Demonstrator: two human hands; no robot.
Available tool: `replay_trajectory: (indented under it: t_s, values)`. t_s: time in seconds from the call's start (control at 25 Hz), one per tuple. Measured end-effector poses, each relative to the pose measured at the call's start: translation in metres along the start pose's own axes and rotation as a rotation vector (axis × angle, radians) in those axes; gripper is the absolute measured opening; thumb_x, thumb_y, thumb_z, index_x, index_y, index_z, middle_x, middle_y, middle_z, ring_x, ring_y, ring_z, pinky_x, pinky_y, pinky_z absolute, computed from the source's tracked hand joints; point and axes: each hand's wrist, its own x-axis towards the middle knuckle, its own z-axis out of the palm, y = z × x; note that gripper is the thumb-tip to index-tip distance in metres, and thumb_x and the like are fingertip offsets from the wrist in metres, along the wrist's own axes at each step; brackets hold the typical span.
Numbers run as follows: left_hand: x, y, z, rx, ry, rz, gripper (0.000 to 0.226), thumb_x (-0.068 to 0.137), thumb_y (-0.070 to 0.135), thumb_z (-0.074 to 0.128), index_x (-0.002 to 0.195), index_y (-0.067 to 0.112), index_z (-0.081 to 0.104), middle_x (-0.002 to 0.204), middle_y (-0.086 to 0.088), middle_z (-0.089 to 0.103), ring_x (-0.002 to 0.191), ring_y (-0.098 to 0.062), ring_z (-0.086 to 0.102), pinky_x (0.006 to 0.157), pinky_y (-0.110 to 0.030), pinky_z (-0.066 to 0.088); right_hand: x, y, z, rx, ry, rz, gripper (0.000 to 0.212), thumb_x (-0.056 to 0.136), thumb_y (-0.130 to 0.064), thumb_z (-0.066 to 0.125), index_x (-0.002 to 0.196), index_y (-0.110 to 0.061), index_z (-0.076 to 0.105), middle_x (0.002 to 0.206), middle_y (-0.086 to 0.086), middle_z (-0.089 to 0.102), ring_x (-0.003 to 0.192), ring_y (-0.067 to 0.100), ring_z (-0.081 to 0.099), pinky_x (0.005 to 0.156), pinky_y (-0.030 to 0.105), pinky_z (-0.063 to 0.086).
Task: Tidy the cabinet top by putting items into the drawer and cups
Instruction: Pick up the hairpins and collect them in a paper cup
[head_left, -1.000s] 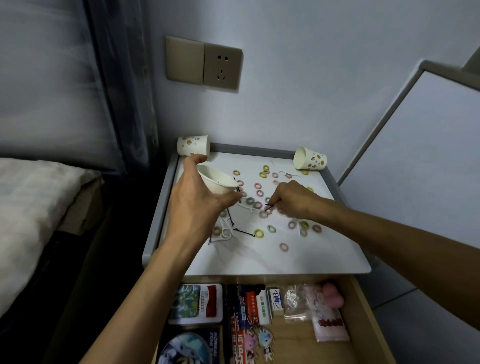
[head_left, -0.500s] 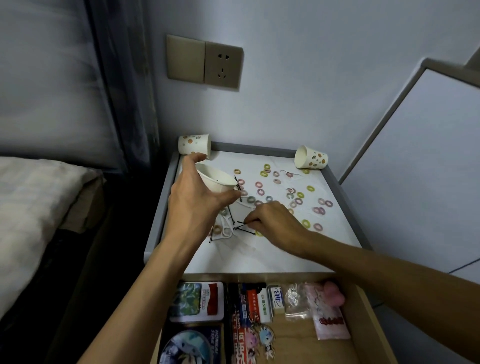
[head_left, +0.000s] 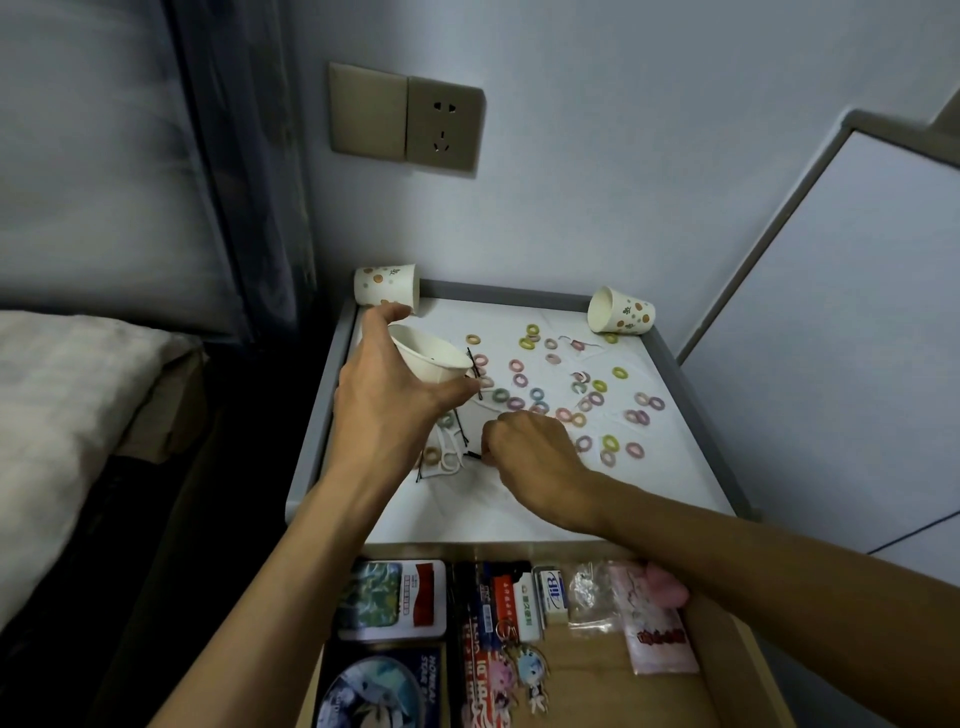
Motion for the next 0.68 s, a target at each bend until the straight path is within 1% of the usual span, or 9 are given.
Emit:
replay_trajectory:
  t_s: [0.08,0.16,0.28,0.36,0.4,0.44,0.52,0.6,0.68]
  values:
    - [0.000,0.000,-0.002,-0.007,0.001,-0.008,0.089,0.061,0.031,0.090,0.136,0.025,0.041,0.122,0.001,0.055,0.109,-0.023,0.056,0.085,-0.046,0.056,-0.002,-0.002,-0.001,-0.089,-0.063,-0.090,0.025,0.085,0.007,0.048,0.103,-0.002,0.062,0.106,0.017,0.064,0.099,0.032,0.060,0.067,0.032,0.033]
    - [0.000,0.001,-0.003,-0.016,0.000,-0.011,0.088,0.062,0.030,0.090,0.135,0.025,0.042,0.119,0.003,0.054,0.107,-0.022,0.056,0.085,-0.045,0.056,0.001,0.005,0.001,-0.009,-0.070,-0.082,0.025,0.087,0.009,0.047,0.107,0.001,0.059,0.106,0.019,0.062,0.095,0.032,0.060,0.067,0.030,0.035]
    - [0.000,-0.001,-0.005,-0.018,-0.001,-0.012,0.087,0.062,0.028,0.090,0.135,0.025,0.042,0.120,0.002,0.056,0.103,-0.020,0.057,0.084,-0.040,0.056,0.012,0.023,-0.010,0.328,-0.020,0.121,0.014,0.096,-0.001,0.045,0.105,-0.010,0.052,0.096,0.010,0.066,0.079,0.021,0.062,0.065,0.030,0.052]
    - [0.001,-0.002,-0.006,-0.015,0.000,-0.014,0.087,0.061,0.029,0.090,0.134,0.026,0.043,0.120,0.002,0.057,0.102,-0.019,0.058,0.083,-0.035,0.055,0.022,0.034,-0.039,0.639,0.042,0.184,0.011,0.101,-0.010,0.044,0.100,-0.015,0.053,0.087,0.002,0.067,0.074,0.015,0.064,0.061,0.028,0.054]
    - [0.002,-0.002,-0.007,-0.016,0.000,-0.015,0.087,0.061,0.029,0.091,0.133,0.026,0.043,0.121,0.003,0.057,0.103,-0.018,0.058,0.082,-0.033,0.054,0.026,0.038,-0.058,0.748,0.100,0.161,0.011,0.101,-0.013,0.047,0.099,-0.016,0.057,0.082,0.000,0.067,0.070,0.012,0.064,0.059,0.026,0.053]
    - [0.002,-0.003,-0.007,-0.017,-0.003,-0.015,0.086,0.061,0.029,0.091,0.133,0.026,0.043,0.121,0.003,0.057,0.103,-0.018,0.057,0.081,-0.030,0.053,0.031,0.040,-0.079,0.788,0.153,0.101,0.010,0.099,-0.015,0.051,0.099,-0.017,0.062,0.080,-0.002,0.068,0.066,0.009,0.063,0.058,0.024,0.052]
    - [0.002,-0.004,-0.006,-0.011,-0.016,-0.015,0.086,0.062,0.030,0.090,0.133,0.026,0.042,0.120,0.004,0.056,0.101,-0.016,0.057,0.074,-0.023,0.050,0.038,0.035,-0.114,0.756,0.171,-0.055,0.009,0.094,-0.016,0.061,0.097,-0.016,0.069,0.077,-0.004,0.069,0.061,0.004,0.060,0.057,0.017,0.048]
    - [0.002,-0.003,-0.006,-0.002,-0.028,-0.021,0.085,0.063,0.030,0.089,0.134,0.028,0.041,0.116,0.005,0.057,0.092,-0.011,0.059,0.064,-0.015,0.046,0.045,0.023,-0.133,0.693,0.067,-0.210,0.007,0.090,-0.015,0.067,0.093,-0.016,0.073,0.075,-0.007,0.070,0.060,0.001,0.058,0.058,0.012,0.045]
    - [0.001,-0.002,-0.006,-0.002,-0.036,-0.018,0.086,0.064,0.031,0.088,0.135,0.029,0.040,0.114,0.007,0.057,0.087,-0.003,0.059,0.062,-0.015,0.047,0.049,0.012,-0.140,0.645,-0.042,-0.323,0.007,0.088,-0.015,0.070,0.091,-0.019,0.074,0.079,-0.010,0.071,0.064,-0.003,0.060,0.062,0.011,0.045]
